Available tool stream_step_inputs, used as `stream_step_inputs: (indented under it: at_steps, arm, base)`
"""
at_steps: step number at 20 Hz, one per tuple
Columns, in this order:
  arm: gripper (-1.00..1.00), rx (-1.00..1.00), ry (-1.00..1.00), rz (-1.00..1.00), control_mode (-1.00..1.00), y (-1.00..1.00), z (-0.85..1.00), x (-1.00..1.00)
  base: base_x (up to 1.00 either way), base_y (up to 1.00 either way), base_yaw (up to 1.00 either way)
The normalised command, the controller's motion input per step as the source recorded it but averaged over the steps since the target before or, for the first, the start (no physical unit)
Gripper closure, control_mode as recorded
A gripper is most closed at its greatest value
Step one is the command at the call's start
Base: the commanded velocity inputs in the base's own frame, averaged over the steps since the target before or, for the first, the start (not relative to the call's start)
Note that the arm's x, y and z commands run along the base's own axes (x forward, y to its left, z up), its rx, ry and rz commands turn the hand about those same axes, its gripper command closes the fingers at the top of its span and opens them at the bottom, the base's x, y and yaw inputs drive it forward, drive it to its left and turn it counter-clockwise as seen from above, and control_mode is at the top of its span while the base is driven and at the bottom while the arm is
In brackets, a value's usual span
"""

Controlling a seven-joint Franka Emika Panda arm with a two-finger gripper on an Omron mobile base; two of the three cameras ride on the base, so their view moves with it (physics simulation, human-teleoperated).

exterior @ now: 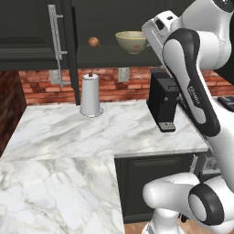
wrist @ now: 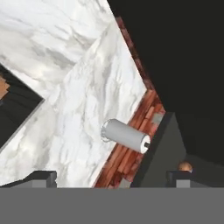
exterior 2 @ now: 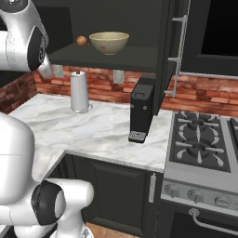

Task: Pick the mug and place it in the sink. Pick the bowl and place it in the open cabinet and then close the cabinet.

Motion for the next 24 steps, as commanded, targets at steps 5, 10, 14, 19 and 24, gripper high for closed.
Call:
stream_step_inputs:
  at_steps: [5, 10, 14, 19, 24]
  arm:
    - [-1.00, -0.38, -0.02, 0.22, -1.00, 0.25, 0.00, -0.47]
    - [-1.00, -0.51, -0.16, 0.11, -1.00, 0.63, 0.00, -0.56]
    - [-1.00, -0.45, -0.43, 0.01, -1.00, 0.62, 0.00, -0.61]
    - [-1.00, -0.19, -0.40, 0.01, -1.00, 0.29, 0.42, -0.56]
    - [-1.00, -0.13, -0.51, 0.00, -1.00, 0.34, 0.00, -0.85]
  base:
    - [0.00, 0.00, 0.00]
    - [0.00, 0.00, 0.00]
    - [0.00, 0.00, 0.00]
    - [0.00, 0.00, 0.00]
    - [0.00, 0.00, 0.00]
